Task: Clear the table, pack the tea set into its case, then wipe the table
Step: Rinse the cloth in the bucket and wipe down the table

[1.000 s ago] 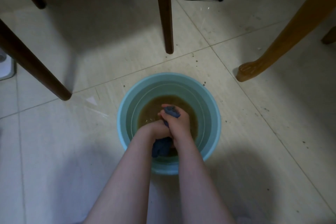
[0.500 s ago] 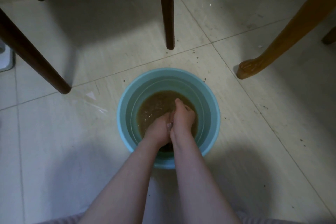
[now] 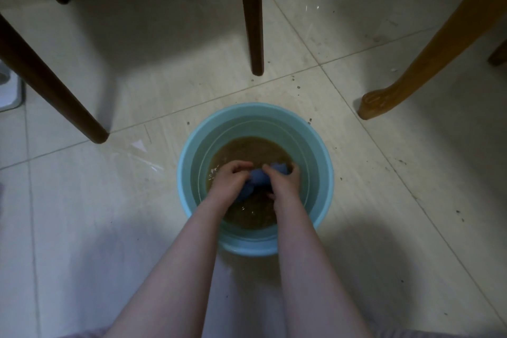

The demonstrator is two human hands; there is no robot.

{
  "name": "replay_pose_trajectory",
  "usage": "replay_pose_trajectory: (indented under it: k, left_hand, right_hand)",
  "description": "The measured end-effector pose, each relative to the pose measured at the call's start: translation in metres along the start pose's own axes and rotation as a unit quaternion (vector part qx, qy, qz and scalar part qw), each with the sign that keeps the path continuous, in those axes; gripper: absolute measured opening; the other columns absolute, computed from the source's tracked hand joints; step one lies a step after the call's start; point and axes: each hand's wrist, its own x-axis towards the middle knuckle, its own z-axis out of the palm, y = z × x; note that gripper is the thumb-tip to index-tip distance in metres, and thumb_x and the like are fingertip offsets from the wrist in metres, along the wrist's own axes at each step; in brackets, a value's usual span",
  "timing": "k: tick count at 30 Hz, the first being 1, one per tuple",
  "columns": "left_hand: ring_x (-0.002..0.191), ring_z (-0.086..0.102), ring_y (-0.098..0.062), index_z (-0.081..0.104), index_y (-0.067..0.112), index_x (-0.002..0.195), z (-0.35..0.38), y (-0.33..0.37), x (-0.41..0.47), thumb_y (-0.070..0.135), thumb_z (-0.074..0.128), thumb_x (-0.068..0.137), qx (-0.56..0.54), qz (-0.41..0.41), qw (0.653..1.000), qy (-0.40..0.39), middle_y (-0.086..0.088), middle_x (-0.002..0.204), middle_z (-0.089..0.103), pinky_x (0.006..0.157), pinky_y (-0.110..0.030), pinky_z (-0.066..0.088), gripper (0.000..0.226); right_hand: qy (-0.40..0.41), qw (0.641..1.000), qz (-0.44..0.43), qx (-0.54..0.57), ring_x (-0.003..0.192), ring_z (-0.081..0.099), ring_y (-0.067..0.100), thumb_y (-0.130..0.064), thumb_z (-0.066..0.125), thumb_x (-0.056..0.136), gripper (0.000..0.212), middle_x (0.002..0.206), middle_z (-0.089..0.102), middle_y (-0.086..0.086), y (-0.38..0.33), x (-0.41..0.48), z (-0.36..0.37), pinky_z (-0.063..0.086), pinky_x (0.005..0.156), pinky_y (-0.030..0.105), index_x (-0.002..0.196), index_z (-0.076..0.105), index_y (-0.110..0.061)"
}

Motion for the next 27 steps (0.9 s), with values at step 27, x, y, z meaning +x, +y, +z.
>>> replay_pose_trajectory:
  k: [27]
  left_hand:
    - [0.115,0.053,-0.04,0.048,0.005,0.126,-0.01,-0.019,0.017,0.017,0.053,0.09,0.26,0.024,0.947,0.188,-0.023,0.126,0.055,0.093,-0.045,0.046,0.038]
  right_hand:
    - [-0.129,0.701,-0.314,-0.627,0.149,-0.002,0.029,-0.045,0.05,0.095,0.063,0.163,-0.002,0.005,0.018,-0.01,0.004,0.009,0.117,0.055,0.151,0.023,-0.038]
